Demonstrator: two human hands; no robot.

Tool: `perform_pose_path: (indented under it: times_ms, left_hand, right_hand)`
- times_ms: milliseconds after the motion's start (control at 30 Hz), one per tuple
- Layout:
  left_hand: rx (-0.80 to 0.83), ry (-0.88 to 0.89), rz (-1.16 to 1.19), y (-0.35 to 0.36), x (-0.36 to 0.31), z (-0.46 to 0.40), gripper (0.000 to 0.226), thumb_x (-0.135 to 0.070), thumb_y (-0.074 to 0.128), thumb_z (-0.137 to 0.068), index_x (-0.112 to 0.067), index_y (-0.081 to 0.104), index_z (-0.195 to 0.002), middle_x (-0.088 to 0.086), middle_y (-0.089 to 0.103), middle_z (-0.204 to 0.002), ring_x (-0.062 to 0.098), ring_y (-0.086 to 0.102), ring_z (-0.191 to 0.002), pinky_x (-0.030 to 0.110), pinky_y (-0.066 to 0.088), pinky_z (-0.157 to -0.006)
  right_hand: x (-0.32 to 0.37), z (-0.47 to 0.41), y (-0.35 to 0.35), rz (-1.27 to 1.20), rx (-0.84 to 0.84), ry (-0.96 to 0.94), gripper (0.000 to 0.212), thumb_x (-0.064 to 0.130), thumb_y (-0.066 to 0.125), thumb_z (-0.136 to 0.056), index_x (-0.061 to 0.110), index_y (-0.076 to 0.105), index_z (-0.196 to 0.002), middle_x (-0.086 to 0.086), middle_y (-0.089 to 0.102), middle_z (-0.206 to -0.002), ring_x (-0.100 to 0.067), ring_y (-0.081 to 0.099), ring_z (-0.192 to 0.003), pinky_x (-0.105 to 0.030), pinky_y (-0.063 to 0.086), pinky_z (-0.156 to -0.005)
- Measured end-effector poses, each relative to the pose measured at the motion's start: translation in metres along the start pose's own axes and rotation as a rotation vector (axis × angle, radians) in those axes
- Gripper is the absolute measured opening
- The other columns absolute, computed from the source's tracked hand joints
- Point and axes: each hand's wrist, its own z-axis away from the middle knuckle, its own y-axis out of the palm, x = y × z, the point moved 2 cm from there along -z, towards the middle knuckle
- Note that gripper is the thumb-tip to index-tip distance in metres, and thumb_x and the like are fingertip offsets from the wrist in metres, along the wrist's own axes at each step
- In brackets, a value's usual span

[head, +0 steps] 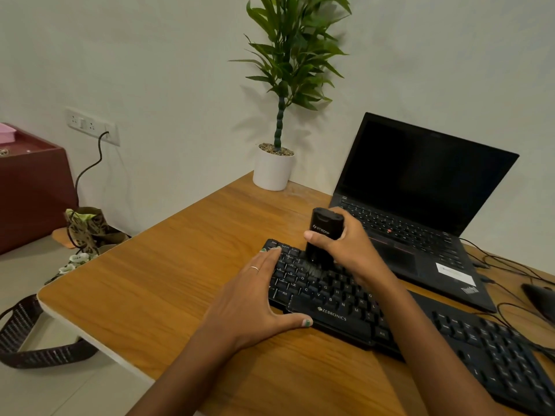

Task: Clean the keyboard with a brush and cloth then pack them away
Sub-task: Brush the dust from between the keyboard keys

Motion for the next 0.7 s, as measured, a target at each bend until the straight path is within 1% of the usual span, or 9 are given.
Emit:
perform_pose_path:
  times_ms: [67,100,233,267,333,400,500,600,700]
  left_hand:
    - [0.006,-0.008,-0.009,0.001,0.001,0.000,0.116,-0.079,0.061,-0.067,-0.031,0.002,-0.154,-0.015,0.008,-0.160,0.001,0.008,-0.144,0.017,0.013,-0.108]
    - [0.006,-0.010,-0.013,0.001,0.002,-0.001,0.117,-0.080,0.061,-0.066,-0.031,0.001,-0.154,-0.015,0.008,-0.160,0.001,0.007,-0.145,0.018,0.014,-0.109]
    - [0.002,-0.008,-0.012,0.002,0.002,0.000,0.116,-0.080,0.061,-0.066,-0.030,0.003,-0.154,-0.014,0.010,-0.160,0.002,0.009,-0.145,0.020,0.017,-0.111]
    - [0.001,-0.010,-0.013,0.002,0.001,0.000,0.116,-0.080,0.061,-0.066,-0.030,0.003,-0.154,-0.014,0.009,-0.160,0.001,0.008,-0.145,0.020,0.017,-0.111]
    - [0.007,-0.019,-0.019,0.001,0.001,0.000,0.117,-0.080,0.060,-0.067,-0.030,0.001,-0.155,-0.015,0.006,-0.160,0.001,0.006,-0.145,0.019,0.015,-0.112]
    - [0.008,-0.025,-0.021,0.001,0.001,0.000,0.117,-0.080,0.060,-0.067,-0.030,0.000,-0.154,-0.015,0.005,-0.160,0.001,0.005,-0.145,0.019,0.013,-0.112]
    - [0.018,-0.030,-0.023,0.001,0.001,0.000,0.117,-0.080,0.059,-0.067,-0.030,0.000,-0.154,-0.015,0.005,-0.160,0.001,0.005,-0.145,0.021,0.014,-0.113]
    - [0.016,-0.030,-0.026,0.001,0.002,0.000,0.117,-0.081,0.059,-0.066,-0.030,0.001,-0.154,-0.014,0.006,-0.161,0.002,0.007,-0.145,0.022,0.016,-0.113]
    - [0.014,-0.029,-0.026,0.002,0.002,0.000,0.117,-0.081,0.058,-0.066,-0.031,0.001,-0.154,-0.014,0.006,-0.161,0.002,0.006,-0.145,0.021,0.016,-0.113]
  right_hand:
    - [-0.003,0.001,-0.001,0.096,-0.134,-0.053,0.038,0.025,0.071,-0.081,0.023,0.047,-0.110,0.013,0.053,-0.092,-0.009,0.054,-0.088,-0.023,0.048,-0.071]
    - [-0.003,0.002,0.000,0.116,-0.154,-0.074,0.038,0.025,0.071,-0.082,0.021,0.047,-0.111,0.014,0.052,-0.091,-0.009,0.054,-0.087,-0.021,0.047,-0.068]
    - [0.002,0.003,0.002,0.042,0.017,-0.071,0.050,0.024,0.071,-0.082,0.024,0.039,-0.120,0.013,0.050,-0.098,-0.005,0.055,-0.086,-0.017,0.047,-0.061]
    - [0.001,0.003,0.002,0.069,0.008,-0.093,0.054,0.023,0.070,-0.083,0.026,0.034,-0.123,0.014,0.048,-0.097,-0.004,0.055,-0.084,-0.016,0.046,-0.060]
    - [-0.003,0.003,0.002,0.163,-0.092,-0.165,0.057,0.023,0.067,-0.086,0.029,0.028,-0.127,0.011,0.049,-0.095,-0.006,0.056,-0.080,-0.017,0.047,-0.059]
    - [-0.008,0.004,0.004,0.233,-0.162,-0.226,0.051,0.024,0.064,-0.088,0.029,0.030,-0.126,0.002,0.053,-0.099,-0.008,0.059,-0.080,-0.019,0.051,-0.057]
    - [-0.003,0.004,0.001,0.299,-0.081,-0.226,0.048,0.026,0.067,-0.086,0.027,0.036,-0.123,0.000,0.052,-0.105,-0.012,0.059,-0.086,-0.026,0.055,-0.066]
    - [0.007,0.005,0.002,0.439,0.090,-0.186,0.064,0.020,0.074,-0.079,0.032,0.031,-0.126,0.005,0.048,-0.109,-0.016,0.056,-0.096,-0.035,0.054,-0.081]
    - [0.007,0.007,0.009,0.536,0.051,-0.179,0.070,0.014,0.072,-0.080,0.037,0.025,-0.126,0.002,0.048,-0.117,-0.022,0.055,-0.102,-0.042,0.052,-0.086]
